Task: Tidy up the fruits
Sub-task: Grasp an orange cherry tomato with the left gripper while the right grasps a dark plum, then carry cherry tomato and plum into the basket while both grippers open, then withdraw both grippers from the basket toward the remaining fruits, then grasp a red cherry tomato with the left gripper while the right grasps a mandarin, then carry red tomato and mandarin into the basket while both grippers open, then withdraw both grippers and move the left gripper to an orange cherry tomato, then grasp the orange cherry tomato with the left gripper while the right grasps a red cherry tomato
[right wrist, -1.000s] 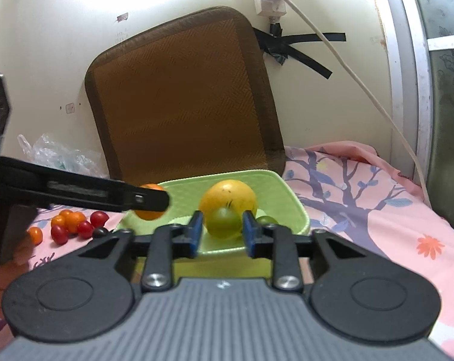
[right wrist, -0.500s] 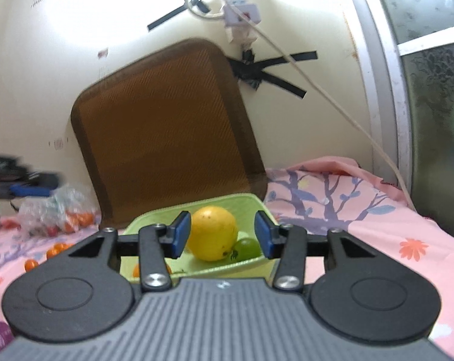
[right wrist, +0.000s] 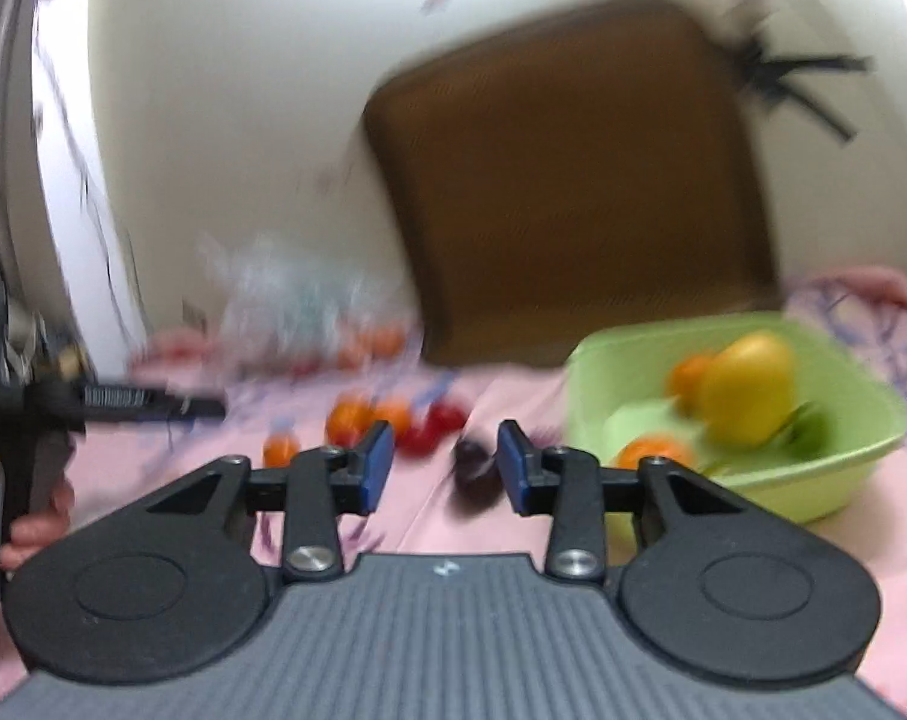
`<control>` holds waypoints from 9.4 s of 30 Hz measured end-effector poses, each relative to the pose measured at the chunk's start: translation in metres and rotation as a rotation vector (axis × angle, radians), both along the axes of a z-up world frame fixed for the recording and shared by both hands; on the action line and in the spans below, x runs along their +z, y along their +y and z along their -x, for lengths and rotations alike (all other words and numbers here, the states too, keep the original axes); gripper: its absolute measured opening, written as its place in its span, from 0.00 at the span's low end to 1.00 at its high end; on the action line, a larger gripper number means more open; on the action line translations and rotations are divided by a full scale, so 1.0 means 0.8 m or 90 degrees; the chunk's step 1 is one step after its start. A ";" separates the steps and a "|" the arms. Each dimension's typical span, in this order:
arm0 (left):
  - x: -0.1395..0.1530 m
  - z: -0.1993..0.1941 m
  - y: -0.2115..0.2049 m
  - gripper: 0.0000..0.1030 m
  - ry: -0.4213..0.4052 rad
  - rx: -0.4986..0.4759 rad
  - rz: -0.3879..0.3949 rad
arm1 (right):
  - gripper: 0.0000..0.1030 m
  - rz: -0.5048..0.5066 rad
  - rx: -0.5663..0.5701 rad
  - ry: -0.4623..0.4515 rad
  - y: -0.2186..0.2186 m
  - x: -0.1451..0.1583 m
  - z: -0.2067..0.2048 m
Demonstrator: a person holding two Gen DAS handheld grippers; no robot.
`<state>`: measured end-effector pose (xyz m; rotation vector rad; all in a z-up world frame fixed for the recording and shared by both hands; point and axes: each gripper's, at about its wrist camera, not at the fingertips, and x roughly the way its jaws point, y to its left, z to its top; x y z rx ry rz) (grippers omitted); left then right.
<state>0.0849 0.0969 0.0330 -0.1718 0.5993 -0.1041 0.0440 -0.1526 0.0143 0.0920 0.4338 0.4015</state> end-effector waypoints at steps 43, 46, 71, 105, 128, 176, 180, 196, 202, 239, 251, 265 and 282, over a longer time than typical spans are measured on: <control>-0.037 0.080 -0.251 0.36 0.027 -0.318 -0.085 | 0.32 0.066 -0.130 0.061 -0.088 -0.038 0.115; -0.035 0.084 -0.253 0.37 0.026 -0.309 -0.097 | 0.33 0.069 -0.119 0.058 -0.087 -0.038 0.117; 0.036 -0.049 -0.291 0.30 -0.046 -0.284 -0.076 | 0.31 0.018 -0.204 -0.094 -0.143 0.008 0.034; 0.010 0.018 -0.026 0.52 -0.018 0.043 -0.072 | 0.45 -0.087 -0.242 -0.101 -0.143 0.002 0.052; -0.035 -0.056 -0.088 0.33 0.050 -0.067 -0.042 | 0.31 0.035 0.074 0.049 0.044 0.014 -0.093; -0.037 0.074 -0.224 0.30 0.021 -0.279 -0.074 | 0.35 0.077 -0.058 0.024 -0.064 -0.027 0.113; -0.022 0.080 -0.222 0.44 0.000 -0.263 -0.089 | 0.37 0.062 -0.054 0.022 -0.072 -0.030 0.118; -0.026 0.061 -0.234 0.28 0.032 -0.272 -0.087 | 0.36 0.042 -0.036 0.050 -0.086 -0.038 0.112; 0.019 0.020 -0.250 0.28 -0.010 -0.279 -0.066 | 0.36 -0.016 -0.079 -0.036 -0.112 -0.004 0.100; -0.001 -0.019 -0.034 0.39 0.007 0.020 -0.021 | 0.41 -0.077 -0.121 -0.079 -0.116 0.022 0.035; -0.023 -0.074 -0.062 0.46 0.028 -0.052 -0.042 | 0.41 0.125 0.045 -0.033 0.040 0.003 -0.043; -0.043 -0.092 -0.075 0.37 0.050 -0.079 -0.050 | 0.40 0.258 0.105 -0.011 0.093 -0.028 -0.102; -0.020 -0.003 -0.104 0.33 0.022 -0.152 0.016 | 0.24 0.351 0.050 -0.143 0.064 -0.015 0.018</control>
